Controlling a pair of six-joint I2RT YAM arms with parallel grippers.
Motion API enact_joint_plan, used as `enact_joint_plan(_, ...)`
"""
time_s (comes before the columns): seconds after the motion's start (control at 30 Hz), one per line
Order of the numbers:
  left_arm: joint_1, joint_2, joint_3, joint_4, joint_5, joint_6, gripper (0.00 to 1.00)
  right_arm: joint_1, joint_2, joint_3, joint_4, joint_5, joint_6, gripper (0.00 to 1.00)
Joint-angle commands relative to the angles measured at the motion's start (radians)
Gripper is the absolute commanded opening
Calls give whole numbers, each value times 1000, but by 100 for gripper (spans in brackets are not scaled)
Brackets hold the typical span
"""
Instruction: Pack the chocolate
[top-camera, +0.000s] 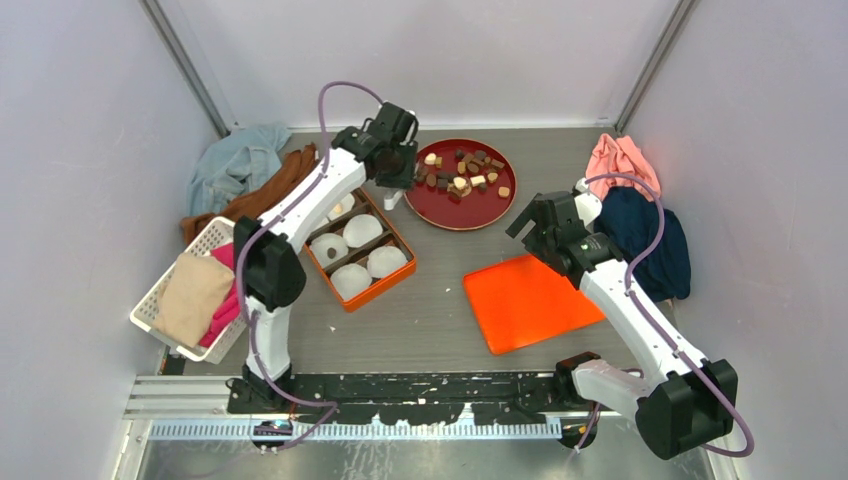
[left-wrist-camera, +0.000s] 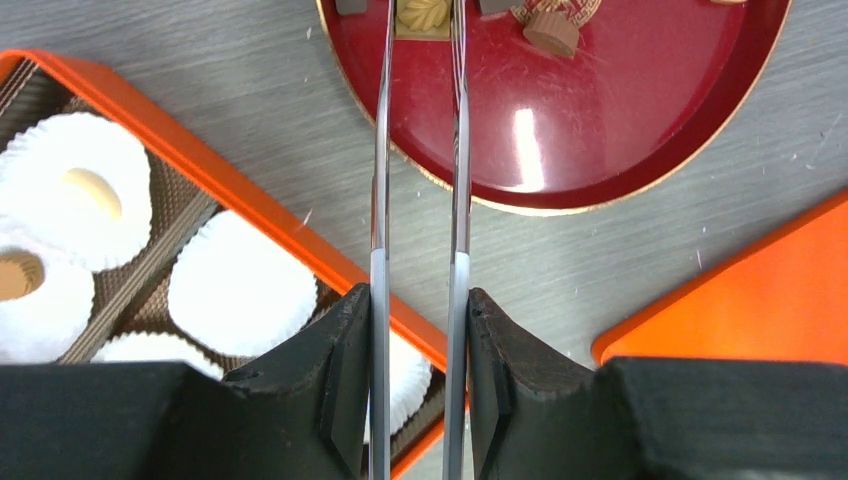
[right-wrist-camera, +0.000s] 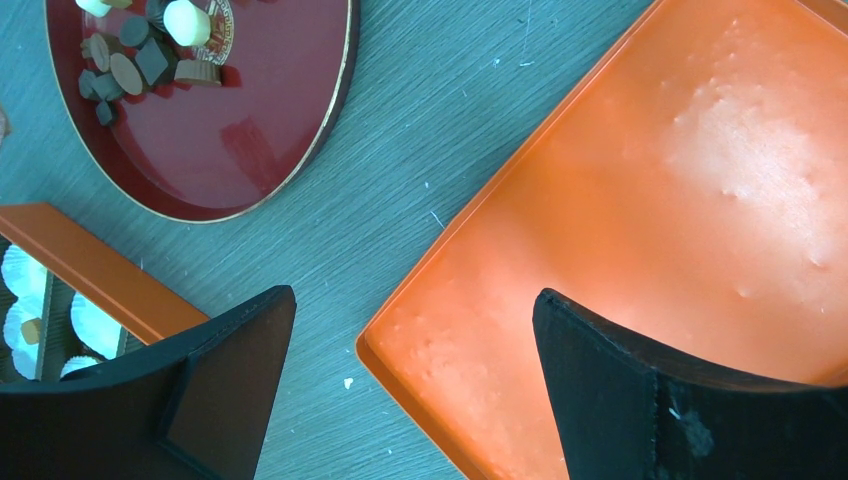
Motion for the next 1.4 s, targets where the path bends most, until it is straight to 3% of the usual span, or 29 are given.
enact_joint_plan(0.0,-4,-142,-70,27,-6,14,0,-4,-10,26,26,2,-3,94)
enact_joint_plan(0.33,-4,-408,-383,36,-90,62,0,-3,19,31,49,-18,-10,94)
enact_joint_plan(0.63,4,-510,-597,10,-161,53,0,-3,16,23,62,-21,-9,94)
enact_joint_plan(0.8,15,-521,-670,45,-109,37,0,-3,18,16,59,-23,-7,94)
enact_joint_plan(1.1,34,-477,-718,84,-174,40,2,-3,1,9,62,-17,-1,93)
enact_joint_plan(1.37,41,-445,-692,89,-171,39,18,-4,4,0,65,-23,3,93)
